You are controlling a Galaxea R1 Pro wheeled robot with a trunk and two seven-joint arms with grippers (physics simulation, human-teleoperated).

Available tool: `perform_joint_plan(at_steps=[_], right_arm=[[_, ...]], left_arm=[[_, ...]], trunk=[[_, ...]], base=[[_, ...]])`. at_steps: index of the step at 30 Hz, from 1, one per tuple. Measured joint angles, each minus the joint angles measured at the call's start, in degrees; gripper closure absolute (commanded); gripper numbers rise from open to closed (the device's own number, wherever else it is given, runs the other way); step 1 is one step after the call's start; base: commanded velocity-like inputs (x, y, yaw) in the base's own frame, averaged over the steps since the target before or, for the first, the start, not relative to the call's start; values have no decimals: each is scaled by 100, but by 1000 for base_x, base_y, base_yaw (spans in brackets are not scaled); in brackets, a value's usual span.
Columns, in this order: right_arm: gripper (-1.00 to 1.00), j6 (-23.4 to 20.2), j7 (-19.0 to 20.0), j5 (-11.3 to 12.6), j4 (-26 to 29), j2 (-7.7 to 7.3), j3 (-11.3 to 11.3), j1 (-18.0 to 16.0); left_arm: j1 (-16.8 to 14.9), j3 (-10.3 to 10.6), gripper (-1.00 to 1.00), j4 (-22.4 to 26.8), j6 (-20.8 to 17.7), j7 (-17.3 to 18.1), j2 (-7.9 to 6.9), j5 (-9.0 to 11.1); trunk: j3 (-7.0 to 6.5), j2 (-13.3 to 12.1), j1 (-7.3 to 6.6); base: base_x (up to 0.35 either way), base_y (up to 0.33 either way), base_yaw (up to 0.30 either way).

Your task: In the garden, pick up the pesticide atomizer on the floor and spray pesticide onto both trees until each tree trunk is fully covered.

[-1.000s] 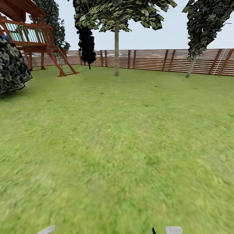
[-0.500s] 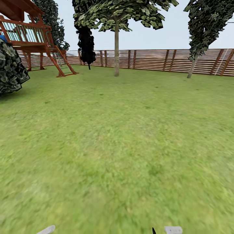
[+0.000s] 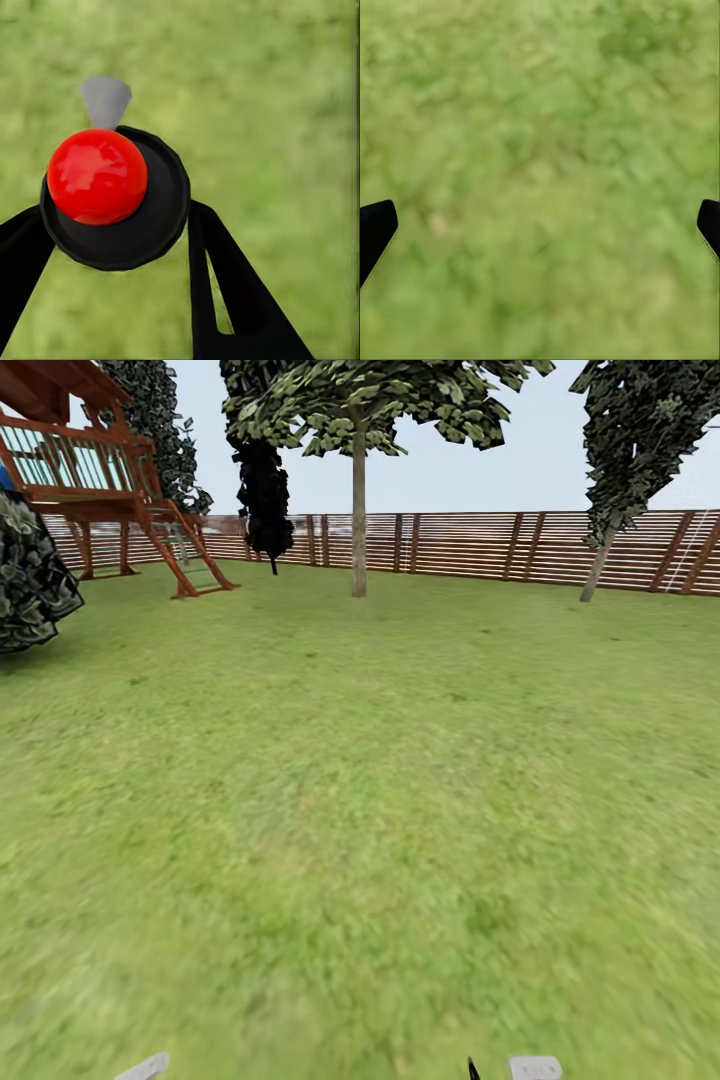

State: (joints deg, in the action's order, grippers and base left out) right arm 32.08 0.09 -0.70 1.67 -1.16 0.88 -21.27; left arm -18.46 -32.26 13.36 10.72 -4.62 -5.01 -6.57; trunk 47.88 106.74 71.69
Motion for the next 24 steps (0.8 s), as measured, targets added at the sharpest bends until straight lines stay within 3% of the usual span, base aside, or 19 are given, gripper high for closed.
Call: perform_joint_plan(at_steps=[24], right_arm=[[-100,0,0,0,0,1,0,0]], left_arm=[[0,0,100,0,0,0,0,1]], trunk=[[0,0,0]], base=[[341,0,0]])
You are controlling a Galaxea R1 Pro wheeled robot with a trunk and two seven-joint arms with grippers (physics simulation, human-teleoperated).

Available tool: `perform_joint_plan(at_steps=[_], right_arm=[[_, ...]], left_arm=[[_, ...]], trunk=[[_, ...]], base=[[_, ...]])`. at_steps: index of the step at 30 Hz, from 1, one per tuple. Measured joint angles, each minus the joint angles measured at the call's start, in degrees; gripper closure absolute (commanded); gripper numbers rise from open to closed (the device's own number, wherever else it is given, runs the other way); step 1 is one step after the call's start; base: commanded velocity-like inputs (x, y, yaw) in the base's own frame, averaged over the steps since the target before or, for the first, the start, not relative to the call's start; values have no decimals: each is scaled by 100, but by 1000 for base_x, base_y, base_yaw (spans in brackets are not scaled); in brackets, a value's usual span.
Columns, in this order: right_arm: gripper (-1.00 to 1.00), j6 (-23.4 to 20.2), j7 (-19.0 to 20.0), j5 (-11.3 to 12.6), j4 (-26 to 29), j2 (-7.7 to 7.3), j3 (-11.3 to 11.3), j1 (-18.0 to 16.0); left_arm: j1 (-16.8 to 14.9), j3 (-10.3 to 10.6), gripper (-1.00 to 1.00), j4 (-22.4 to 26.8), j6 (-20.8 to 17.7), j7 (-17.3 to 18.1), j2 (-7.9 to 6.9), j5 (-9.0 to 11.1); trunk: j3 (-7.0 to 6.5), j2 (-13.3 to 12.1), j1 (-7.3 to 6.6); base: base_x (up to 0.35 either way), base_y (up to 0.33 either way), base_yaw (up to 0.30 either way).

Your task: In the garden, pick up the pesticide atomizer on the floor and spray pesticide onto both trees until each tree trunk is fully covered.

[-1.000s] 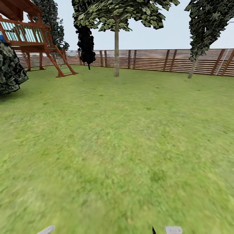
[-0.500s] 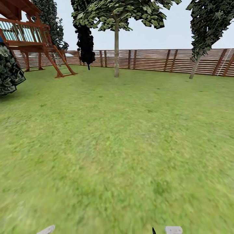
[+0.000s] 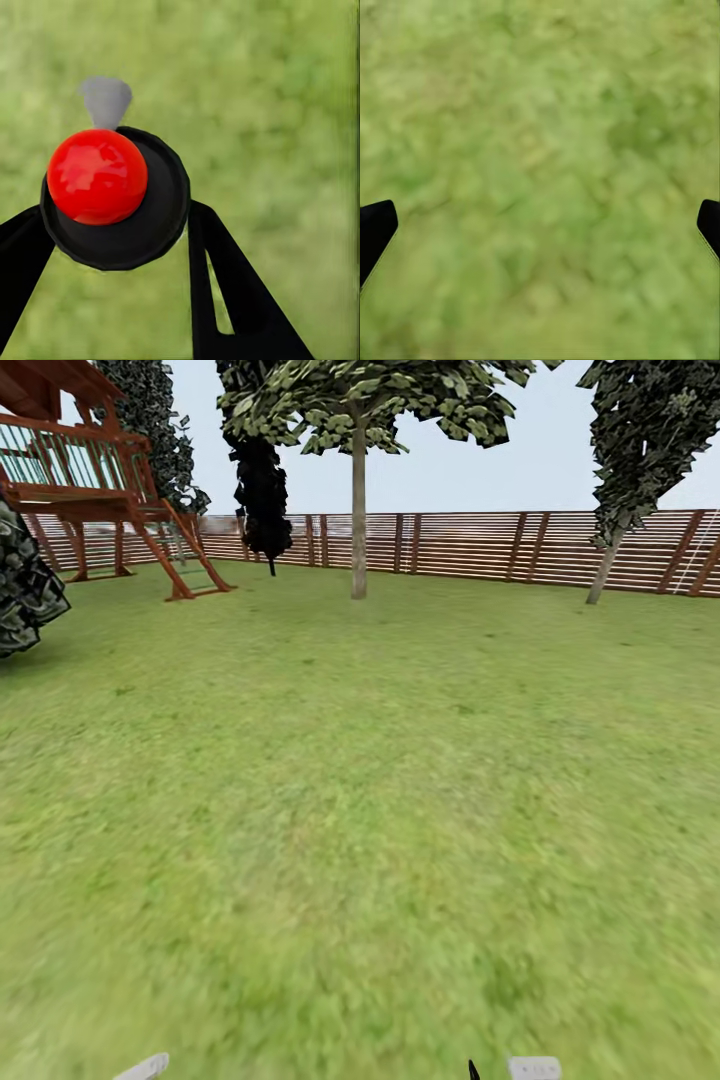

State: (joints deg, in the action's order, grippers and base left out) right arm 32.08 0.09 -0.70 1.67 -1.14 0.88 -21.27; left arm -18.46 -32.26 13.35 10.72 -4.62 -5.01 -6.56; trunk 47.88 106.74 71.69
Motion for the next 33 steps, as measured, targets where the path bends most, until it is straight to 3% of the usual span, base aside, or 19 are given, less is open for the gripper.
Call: perform_joint_plan(at_steps=[33], right_arm=[[-100,0,0,0,0,-1,0,0]], left_arm=[[0,0,100,0,0,0,0,-2]], trunk=[[0,0,0]], base=[[341,0,0]])
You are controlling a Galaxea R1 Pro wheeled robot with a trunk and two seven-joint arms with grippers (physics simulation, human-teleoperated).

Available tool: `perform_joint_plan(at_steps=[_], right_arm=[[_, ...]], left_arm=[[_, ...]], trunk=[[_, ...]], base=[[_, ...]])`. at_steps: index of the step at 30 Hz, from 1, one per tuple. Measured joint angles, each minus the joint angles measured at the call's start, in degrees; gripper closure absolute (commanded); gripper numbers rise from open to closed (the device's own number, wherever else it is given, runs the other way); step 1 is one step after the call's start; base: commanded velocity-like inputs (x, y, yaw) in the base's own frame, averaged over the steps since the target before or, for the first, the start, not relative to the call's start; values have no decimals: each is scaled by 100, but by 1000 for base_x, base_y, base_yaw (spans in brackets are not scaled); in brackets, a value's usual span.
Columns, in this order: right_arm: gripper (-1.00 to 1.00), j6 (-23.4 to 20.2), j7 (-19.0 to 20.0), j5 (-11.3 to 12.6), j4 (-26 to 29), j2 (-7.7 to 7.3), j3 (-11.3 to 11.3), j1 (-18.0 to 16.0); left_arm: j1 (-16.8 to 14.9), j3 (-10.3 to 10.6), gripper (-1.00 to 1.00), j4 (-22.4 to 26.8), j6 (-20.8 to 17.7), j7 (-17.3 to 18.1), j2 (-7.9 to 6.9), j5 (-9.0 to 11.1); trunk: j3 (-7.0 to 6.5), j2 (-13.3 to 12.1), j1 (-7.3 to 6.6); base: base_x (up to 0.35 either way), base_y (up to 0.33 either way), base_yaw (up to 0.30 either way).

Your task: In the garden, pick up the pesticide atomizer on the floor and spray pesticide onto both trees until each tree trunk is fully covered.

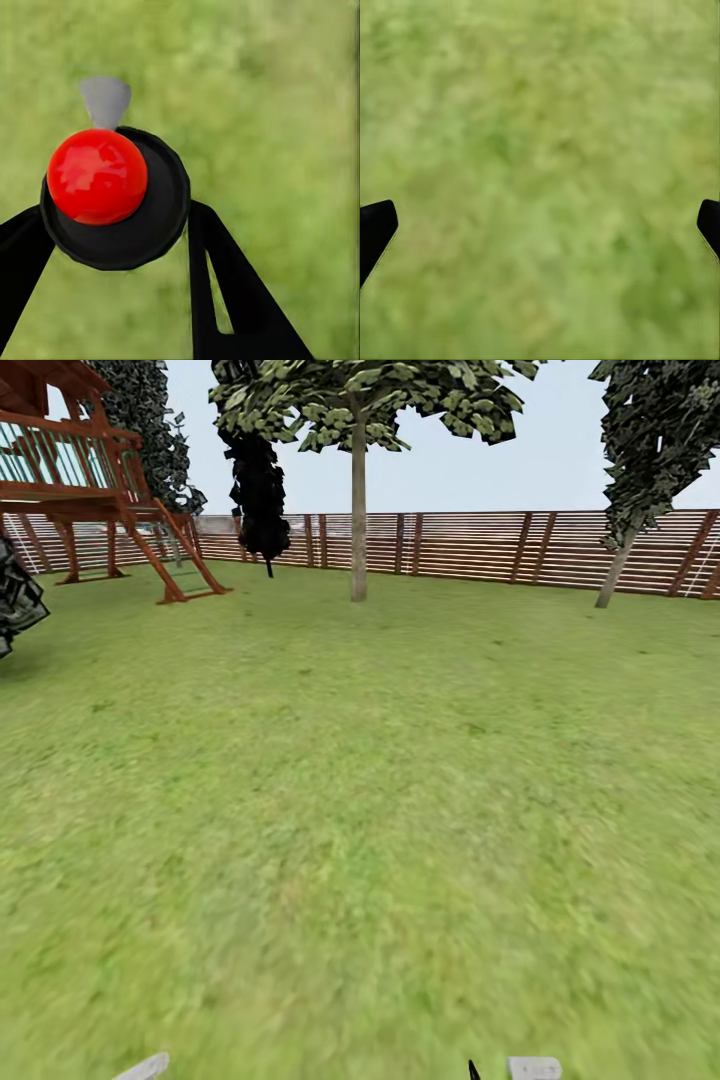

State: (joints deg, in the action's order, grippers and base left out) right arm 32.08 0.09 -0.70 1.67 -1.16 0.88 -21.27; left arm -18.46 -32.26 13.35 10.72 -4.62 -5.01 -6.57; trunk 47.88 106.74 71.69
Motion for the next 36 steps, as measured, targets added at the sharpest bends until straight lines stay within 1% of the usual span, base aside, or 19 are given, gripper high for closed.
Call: perform_joint_plan(at_steps=[36], right_arm=[[-100,1,0,0,0,-1,0,0]], left_arm=[[0,0,100,0,0,0,0,6]], trunk=[[0,0,0]], base=[[341,0,0]])
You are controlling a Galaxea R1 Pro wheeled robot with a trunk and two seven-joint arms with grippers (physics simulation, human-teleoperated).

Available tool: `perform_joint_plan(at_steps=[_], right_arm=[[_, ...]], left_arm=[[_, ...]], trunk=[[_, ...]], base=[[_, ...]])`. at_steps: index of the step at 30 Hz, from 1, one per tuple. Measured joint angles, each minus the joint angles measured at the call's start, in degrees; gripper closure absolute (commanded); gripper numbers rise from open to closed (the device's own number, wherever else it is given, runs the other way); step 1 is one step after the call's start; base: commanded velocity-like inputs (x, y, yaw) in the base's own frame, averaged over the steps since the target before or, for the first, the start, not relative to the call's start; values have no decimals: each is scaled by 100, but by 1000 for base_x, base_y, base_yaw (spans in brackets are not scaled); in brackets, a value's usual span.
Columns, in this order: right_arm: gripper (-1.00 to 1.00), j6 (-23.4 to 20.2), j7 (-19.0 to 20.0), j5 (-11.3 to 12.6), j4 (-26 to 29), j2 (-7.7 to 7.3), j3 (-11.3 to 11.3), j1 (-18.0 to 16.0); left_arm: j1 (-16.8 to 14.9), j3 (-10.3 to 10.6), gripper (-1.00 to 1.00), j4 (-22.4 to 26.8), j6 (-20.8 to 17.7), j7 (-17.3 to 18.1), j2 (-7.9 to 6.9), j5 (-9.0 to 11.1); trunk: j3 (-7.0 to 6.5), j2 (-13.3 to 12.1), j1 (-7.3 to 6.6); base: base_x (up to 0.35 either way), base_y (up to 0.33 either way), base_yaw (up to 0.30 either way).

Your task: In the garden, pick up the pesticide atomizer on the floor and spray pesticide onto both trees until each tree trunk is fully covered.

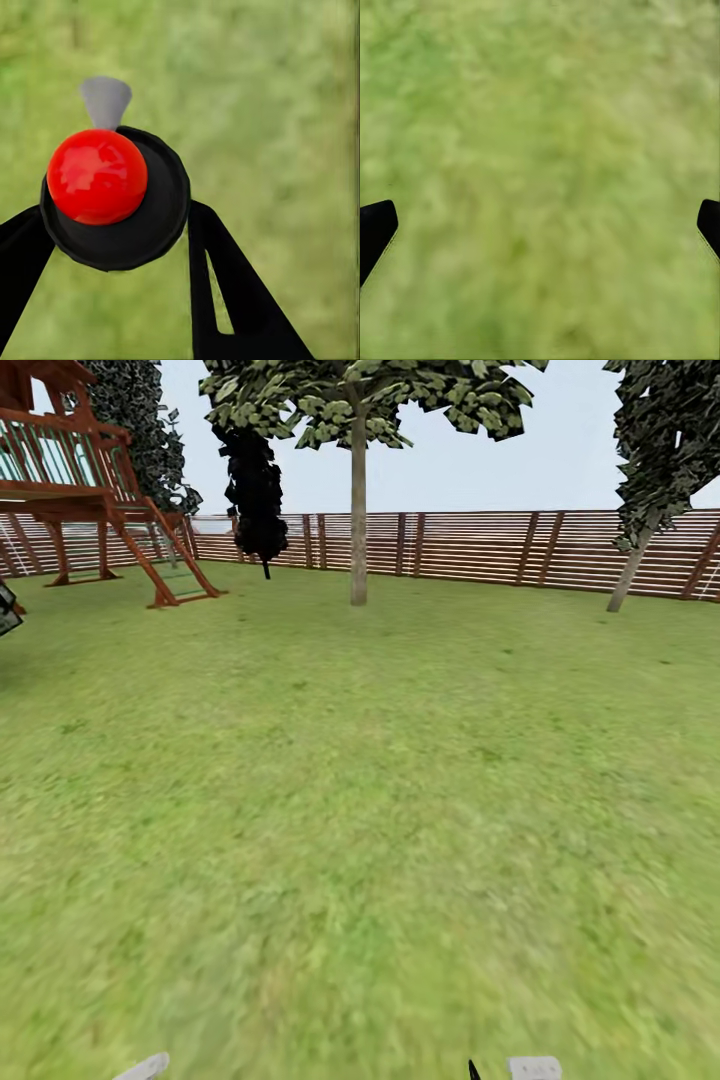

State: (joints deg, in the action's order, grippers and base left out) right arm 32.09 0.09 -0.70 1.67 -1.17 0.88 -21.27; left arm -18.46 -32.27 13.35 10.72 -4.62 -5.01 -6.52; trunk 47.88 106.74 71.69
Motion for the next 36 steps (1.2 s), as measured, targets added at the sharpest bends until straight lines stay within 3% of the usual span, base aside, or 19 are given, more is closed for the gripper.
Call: perform_joint_plan(at_steps=[36], right_arm=[[-100,0,0,0,0,2,0,0]], left_arm=[[0,0,100,0,0,0,0,-6]], trunk=[[0,0,0]], base=[[341,0,0]])
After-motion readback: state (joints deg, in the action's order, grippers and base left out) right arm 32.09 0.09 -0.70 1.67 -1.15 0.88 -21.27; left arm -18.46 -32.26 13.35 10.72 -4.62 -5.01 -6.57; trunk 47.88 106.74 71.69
